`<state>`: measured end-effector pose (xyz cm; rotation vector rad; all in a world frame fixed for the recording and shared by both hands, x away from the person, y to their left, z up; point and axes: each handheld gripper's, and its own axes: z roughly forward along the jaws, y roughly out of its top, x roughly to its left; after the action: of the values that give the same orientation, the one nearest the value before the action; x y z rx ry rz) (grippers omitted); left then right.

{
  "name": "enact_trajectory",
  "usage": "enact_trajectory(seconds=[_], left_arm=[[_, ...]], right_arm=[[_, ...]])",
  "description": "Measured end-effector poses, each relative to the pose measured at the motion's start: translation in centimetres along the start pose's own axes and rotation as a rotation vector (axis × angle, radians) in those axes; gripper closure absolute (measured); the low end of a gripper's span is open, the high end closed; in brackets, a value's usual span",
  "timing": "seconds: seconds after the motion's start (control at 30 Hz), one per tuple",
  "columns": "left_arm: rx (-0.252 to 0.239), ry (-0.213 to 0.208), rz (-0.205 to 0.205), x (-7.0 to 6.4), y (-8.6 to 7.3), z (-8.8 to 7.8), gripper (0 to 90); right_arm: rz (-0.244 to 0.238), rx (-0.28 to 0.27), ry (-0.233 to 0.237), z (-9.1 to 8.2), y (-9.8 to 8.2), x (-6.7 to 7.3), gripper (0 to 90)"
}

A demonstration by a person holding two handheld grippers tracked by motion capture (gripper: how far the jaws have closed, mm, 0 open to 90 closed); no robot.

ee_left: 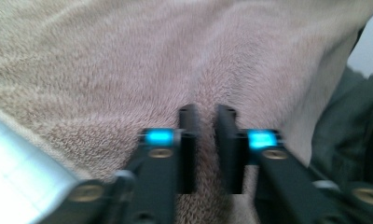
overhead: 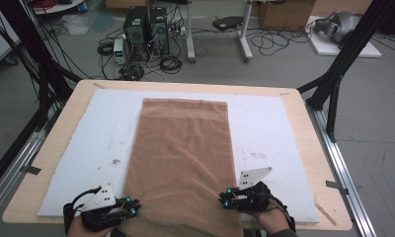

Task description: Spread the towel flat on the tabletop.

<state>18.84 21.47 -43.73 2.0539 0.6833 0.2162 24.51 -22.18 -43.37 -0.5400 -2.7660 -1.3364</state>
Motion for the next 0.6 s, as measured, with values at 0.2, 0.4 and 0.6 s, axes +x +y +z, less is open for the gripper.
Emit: enact_trajectory(seconds=[0.2, 0.4, 0.6], left_arm=[[-0.063, 0.020, -0.024, 1.6, 1.9, 0.1, 51.6], [-0.099, 0.046, -0.046, 3.6, 4.3, 1.1, 34.6], [-0.137, 0.125, -0.052, 5.3, 6.6, 1.6, 23.4]], right_arm=[[0.043, -0.030, -0.066, -0.5, 1.1, -1.5, 52.4], [0.051, -0.056, -0.139, -1.0, 2.8, -3.2, 33.3], [0.061, -0.091, -0.205, -1.7, 4.5, -5.1, 23.6]])
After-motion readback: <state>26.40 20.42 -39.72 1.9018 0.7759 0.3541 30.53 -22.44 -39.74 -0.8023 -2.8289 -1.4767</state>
